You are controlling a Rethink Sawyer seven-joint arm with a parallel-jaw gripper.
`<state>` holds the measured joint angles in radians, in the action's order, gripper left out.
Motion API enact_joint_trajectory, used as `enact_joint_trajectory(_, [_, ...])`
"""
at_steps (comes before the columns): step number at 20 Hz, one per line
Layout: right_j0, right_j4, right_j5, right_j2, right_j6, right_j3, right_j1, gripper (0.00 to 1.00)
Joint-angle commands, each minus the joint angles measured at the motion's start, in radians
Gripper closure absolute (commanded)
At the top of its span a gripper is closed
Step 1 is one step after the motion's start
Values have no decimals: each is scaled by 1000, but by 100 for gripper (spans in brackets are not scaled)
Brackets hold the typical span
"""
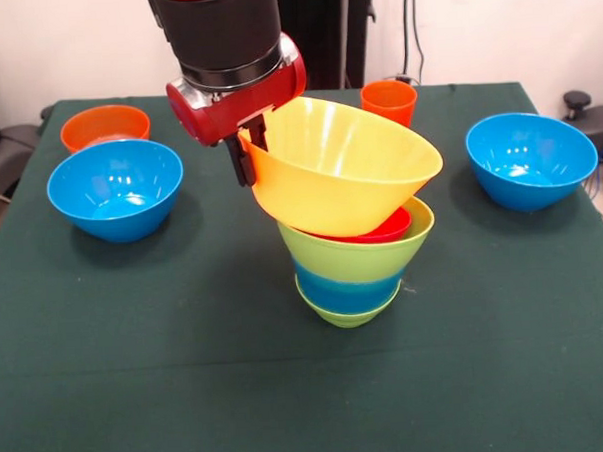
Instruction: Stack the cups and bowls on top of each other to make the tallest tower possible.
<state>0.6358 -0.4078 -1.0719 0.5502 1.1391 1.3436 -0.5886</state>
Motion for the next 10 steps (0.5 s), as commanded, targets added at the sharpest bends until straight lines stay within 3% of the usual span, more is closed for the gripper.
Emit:
enact_joint_trajectory(1, [-14,-66,65,-24,-17,7,75,100])
enact_joint_trajectory(10, [-10,-68,71,-22,-19,11,74,100])
